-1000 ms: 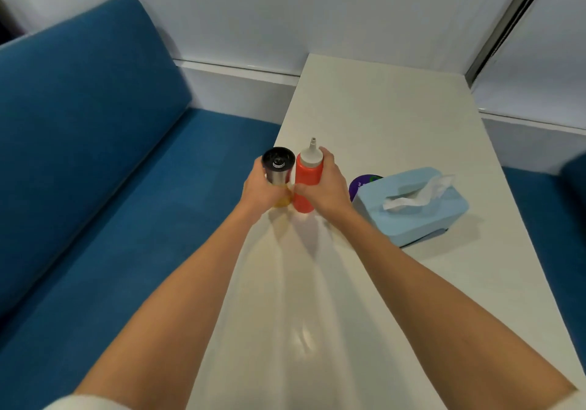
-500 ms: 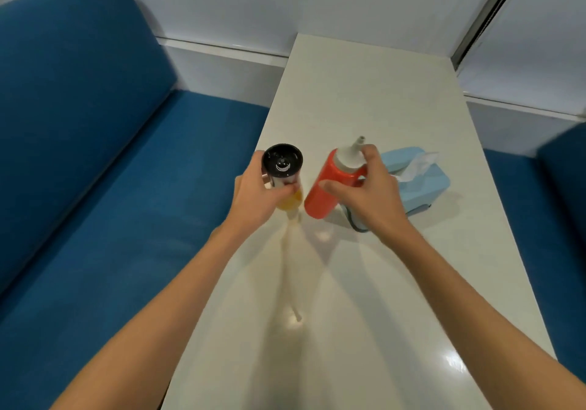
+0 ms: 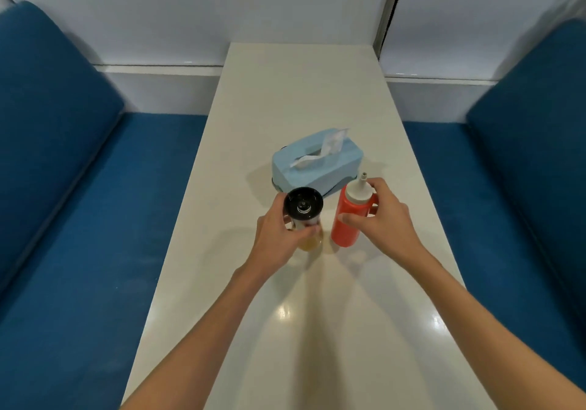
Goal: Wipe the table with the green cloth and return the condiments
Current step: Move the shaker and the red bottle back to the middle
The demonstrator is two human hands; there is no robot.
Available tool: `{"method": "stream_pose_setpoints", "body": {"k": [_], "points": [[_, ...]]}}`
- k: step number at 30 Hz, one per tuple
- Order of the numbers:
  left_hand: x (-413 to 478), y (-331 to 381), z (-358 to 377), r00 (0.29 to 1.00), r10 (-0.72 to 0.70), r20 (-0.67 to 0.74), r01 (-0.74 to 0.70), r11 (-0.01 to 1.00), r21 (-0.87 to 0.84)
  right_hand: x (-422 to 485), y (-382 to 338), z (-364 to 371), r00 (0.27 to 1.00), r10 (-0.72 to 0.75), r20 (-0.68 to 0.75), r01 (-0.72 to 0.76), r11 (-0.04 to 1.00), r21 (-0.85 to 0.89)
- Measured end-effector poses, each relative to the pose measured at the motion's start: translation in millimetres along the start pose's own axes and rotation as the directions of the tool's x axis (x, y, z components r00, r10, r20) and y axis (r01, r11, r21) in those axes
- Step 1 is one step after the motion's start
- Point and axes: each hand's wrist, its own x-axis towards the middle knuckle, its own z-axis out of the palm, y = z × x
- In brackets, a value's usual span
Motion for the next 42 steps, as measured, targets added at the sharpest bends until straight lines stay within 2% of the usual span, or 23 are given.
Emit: {"method": "stream_pose_setpoints", "body": {"k": [8, 23, 30, 33, 35, 36, 38, 40, 42], "points": [[-12, -1, 26, 1.0, 0.019, -0.018, -0.018, 0.998, 0.057, -14, 17, 0, 1.0, 0.006, 0.002, -0.006, 0.998, 0.056], [-28, -14, 31, 0.998, -0.043, -0.038, 0.044, 0.998, 0.04, -26, 22, 11, 0.999, 0.014, 0.041, -0.018, 0.996, 0.086], [-26, -17, 31, 0.995, -0.08, 0.051, 0.078, 0.995, 0.055, -27, 26, 13, 0.998, 0.036, 0.059, -0.042, 0.994, 0.097], [-24, -21, 19, 0.981, -0.096, 0.166, 0.079, 0.991, 0.109, -25, 23, -1, 0.974, 0.052, 0.222, -0.05, 0.999, -0.015], [-23, -23, -1, 0.978, -0.142, 0.152, 0.129, 0.987, 0.096, -20, 21, -32, 0.933, 0.122, 0.34, -0.082, 0.988, -0.13], [-20, -22, -13, 0.982, -0.16, 0.104, 0.155, 0.986, 0.06, -14, 21, -53, 0.93, 0.177, 0.323, -0.131, 0.979, -0.158], [-7, -16, -38, 0.982, -0.188, -0.01, 0.189, 0.982, 0.01, 5, 20, -91, 0.951, 0.253, 0.18, -0.236, 0.966, -0.11], [17, -11, -52, 0.968, -0.226, -0.105, 0.232, 0.972, 0.039, 36, 18, -110, 0.965, 0.26, 0.032, -0.258, 0.964, -0.066], [46, -9, -54, 0.944, -0.294, -0.151, 0.304, 0.952, 0.041, 76, 11, -106, 0.972, 0.233, -0.034, -0.235, 0.97, -0.063]]}}
